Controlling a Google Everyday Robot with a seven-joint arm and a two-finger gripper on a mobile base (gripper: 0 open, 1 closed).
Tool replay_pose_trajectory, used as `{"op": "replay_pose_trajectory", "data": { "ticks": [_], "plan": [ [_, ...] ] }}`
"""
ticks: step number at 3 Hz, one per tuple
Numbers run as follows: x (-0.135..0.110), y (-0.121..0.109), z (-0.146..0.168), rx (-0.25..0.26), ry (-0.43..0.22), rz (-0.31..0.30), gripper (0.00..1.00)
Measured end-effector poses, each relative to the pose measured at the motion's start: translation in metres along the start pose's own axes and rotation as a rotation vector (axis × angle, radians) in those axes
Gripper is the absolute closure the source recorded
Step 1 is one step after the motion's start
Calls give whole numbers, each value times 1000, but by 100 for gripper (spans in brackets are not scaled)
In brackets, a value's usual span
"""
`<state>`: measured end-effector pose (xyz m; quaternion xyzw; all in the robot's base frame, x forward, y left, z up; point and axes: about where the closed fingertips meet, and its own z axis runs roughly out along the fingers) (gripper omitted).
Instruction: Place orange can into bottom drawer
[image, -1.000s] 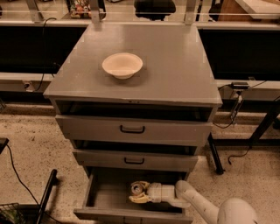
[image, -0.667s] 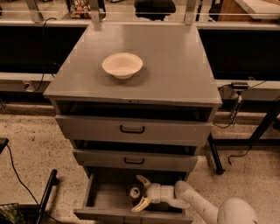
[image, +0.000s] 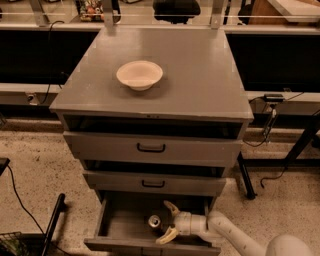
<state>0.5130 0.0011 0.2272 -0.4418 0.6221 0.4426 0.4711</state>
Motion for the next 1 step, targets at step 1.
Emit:
{"op": "replay_pose_trajectory", "data": {
  "ticks": [1],
  "plan": [
    [-9,4,-43,66,-10,48,0]
  ]
}}
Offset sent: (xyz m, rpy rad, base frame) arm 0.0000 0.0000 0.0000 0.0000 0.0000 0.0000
